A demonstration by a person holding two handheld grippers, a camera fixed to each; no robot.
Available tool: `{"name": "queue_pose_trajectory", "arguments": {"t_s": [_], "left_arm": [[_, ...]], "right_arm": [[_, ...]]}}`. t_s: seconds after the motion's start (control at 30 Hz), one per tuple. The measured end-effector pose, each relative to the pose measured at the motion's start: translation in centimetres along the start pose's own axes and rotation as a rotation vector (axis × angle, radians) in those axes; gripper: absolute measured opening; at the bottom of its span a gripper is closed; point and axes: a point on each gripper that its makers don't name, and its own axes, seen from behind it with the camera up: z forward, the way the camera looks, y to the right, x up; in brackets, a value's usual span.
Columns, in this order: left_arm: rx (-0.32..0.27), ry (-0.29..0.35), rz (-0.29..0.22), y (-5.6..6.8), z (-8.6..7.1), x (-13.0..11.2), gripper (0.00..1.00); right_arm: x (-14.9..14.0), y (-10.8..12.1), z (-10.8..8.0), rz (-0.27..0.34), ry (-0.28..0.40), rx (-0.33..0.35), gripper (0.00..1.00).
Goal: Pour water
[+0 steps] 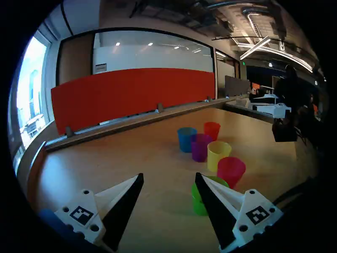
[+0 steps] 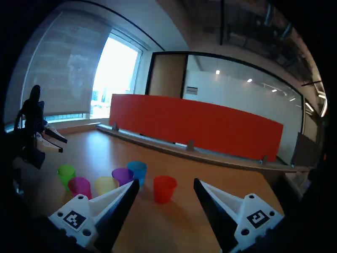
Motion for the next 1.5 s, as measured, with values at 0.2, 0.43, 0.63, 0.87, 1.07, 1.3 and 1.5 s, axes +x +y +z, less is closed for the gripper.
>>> {"name": "queue_pose_trajectory", "arguments": {"t_s": [0.2, 0.43, 0.63, 0.87, 1.07, 1.3, 1.5], "left_arm": [[-0.09, -0.053, 0.05, 2.4, 0.2, -1.1, 0.91], [-0.203, -0.13, 0.127, 5.0, -0.1, -3.0, 0.91], [-0.281, -0.198, 0.165, 6.5, -0.2, -4.7, 0.91], [-0.307, -0.24, 0.172, 6.7, 0.3, -5.6, 0.91], [-0.326, -0.26, 0.166, 7.1, 0.7, -6.2, 0.91], [-0.343, -0.287, 0.18, 7.7, 1.3, -7.0, 0.91], [-0.346, -0.299, 0.188, 8.1, 2.1, -7.4, 0.91]], "right_arm": [[-0.2, -0.1, 0.0, -0.005, -0.012, 0.012, 1.0], [-0.5, -0.3, 0.1, -0.017, -0.026, 0.021, 1.0], [-0.6, -0.4, 0.2, -0.027, -0.028, 0.025, 1.0], [-0.7, -0.3, 0.3, -0.034, -0.034, 0.028, 1.0], [-1.0, -0.3, 0.4, -0.039, -0.038, 0.031, 1.0], [-1.3, -0.4, 0.7, -0.047, -0.045, 0.037, 1.0], [-1.4, -0.7, 0.9, -0.05, -0.047, 0.044, 1.0]]}}
